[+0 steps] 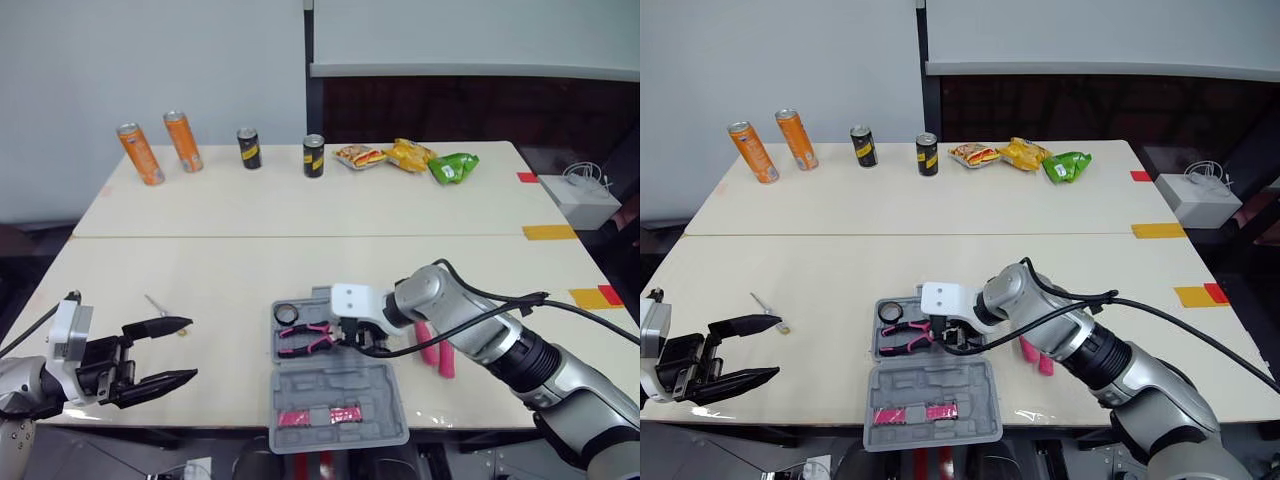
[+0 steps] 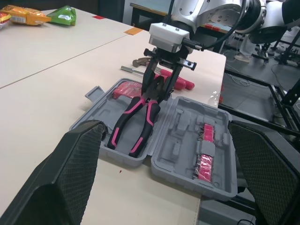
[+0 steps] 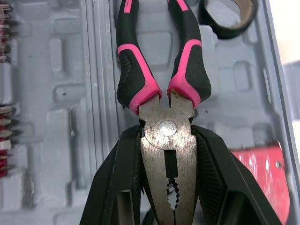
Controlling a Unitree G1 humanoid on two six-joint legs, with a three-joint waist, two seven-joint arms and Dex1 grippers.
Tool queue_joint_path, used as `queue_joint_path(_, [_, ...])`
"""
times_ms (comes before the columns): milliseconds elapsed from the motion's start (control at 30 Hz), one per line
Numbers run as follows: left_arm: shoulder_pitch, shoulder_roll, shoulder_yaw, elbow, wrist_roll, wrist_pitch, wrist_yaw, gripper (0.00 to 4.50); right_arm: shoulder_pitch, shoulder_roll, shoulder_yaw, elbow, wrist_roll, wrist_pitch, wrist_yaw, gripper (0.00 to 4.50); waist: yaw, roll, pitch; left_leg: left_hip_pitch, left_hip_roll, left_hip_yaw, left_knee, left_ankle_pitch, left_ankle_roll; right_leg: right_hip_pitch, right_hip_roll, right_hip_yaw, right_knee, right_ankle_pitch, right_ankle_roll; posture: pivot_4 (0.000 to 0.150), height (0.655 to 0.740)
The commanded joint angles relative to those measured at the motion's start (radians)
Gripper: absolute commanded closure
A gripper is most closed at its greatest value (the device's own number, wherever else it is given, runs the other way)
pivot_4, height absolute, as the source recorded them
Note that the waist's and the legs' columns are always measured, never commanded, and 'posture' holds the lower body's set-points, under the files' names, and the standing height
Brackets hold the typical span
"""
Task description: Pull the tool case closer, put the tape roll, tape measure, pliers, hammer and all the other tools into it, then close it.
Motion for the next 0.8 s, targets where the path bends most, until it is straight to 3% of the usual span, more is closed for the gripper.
queue_joint_path(33, [0.011, 0.014, 0.009, 0.004, 0.006, -0.027, -0.008, 0.0, -0.02, 0.036, 0.002, 0.02, -0.028, -0.014, 0.002, 3.53, -0.002, 0.0, 0.0, 0.001, 0.0, 0.0, 0.0, 0.0, 0.0, 0.0, 0.0, 0.0, 0.0, 0.0, 0.0, 0.15, 0.74])
queue_joint_path(267, [0.029, 0.009, 0.011, 0.01, 0.01, -0.048, -0.007, 0.0, -0.008, 0.065, 0.004, 0.06, -0.044, -0.026, 0.028, 3.53, -0.004, -0.001, 0.0, 0.002, 0.001, 0.001, 0.0, 0.0, 0.0, 0.001, 0.001, 0.001, 0.0, 0.0, -0.001, 0.15, 0.74])
queue_joint_path(333, [0.032, 0.007, 0.009, 0.01, 0.01, -0.051, -0.005, 0.0, -0.005, 0.067, 0.0, 0.072, -0.043, -0.046, 0.038, 2.49, -0.004, -0.001, 0.0, 0.002, 0.001, 0.001, 0.0, 0.0, 0.0, 0.001, 0.001, 0.001, 0.0, 0.0, -0.001, 0.15, 0.74])
queue_joint_path(433, [0.037, 0.005, 0.007, 0.008, 0.009, -0.053, -0.003, 0.0, 0.015, 0.077, -0.036, 0.091, -0.043, -0.097, 0.023, 1.53, -0.005, -0.001, 0.0, 0.003, 0.001, 0.001, 0.0, 0.0, 0.0, 0.001, 0.001, 0.001, 0.0, 0.0, -0.001, 0.15, 0.74])
queue_joint_path(800, [0.061, -0.021, 0.003, -0.009, 0.004, -0.064, 0.021, 0.0, 0.264, 0.195, -0.387, 0.063, 0.203, -0.351, -0.013, 1.53, 0.001, -0.003, -0.002, 0.003, 0.002, 0.002, 0.0, 0.0, 0.0, 0.001, 0.001, 0.002, 0.0, 0.0, -0.001, 0.15, 0.74])
